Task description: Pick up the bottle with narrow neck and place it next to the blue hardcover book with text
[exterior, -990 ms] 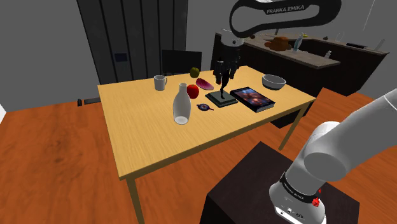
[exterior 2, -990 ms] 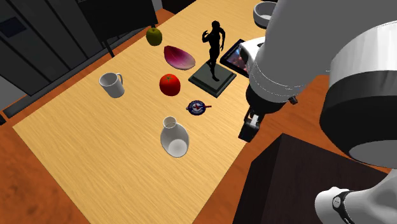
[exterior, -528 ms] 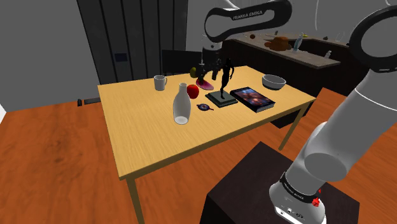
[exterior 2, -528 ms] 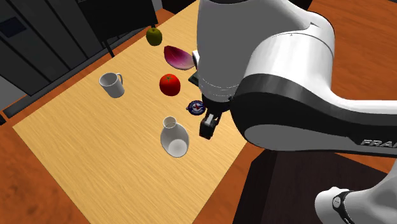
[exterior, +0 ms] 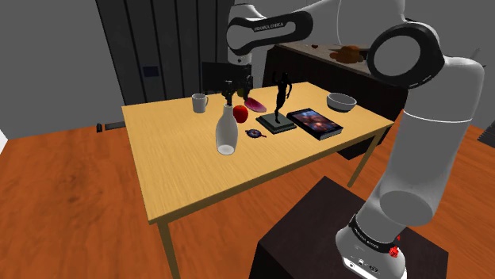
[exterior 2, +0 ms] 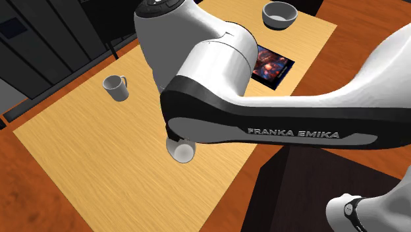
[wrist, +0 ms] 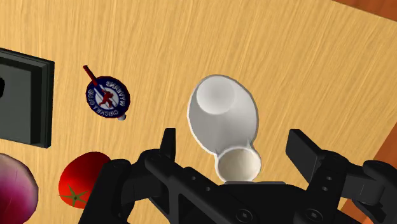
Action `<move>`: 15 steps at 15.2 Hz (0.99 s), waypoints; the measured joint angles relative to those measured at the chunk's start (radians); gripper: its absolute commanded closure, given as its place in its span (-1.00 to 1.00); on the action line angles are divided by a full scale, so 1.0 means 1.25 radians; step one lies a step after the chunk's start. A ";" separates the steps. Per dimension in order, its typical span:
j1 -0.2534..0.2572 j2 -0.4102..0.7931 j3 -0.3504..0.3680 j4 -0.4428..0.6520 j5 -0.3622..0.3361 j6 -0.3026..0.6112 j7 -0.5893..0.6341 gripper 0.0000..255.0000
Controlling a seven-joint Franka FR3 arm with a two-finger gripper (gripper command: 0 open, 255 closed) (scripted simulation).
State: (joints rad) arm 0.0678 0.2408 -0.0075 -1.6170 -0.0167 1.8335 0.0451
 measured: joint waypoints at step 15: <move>0.004 0.149 0.007 0.096 0.009 0.046 -0.002 -1.00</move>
State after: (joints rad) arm 0.0732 0.4275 0.0008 -1.4972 -0.0050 1.8916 0.0428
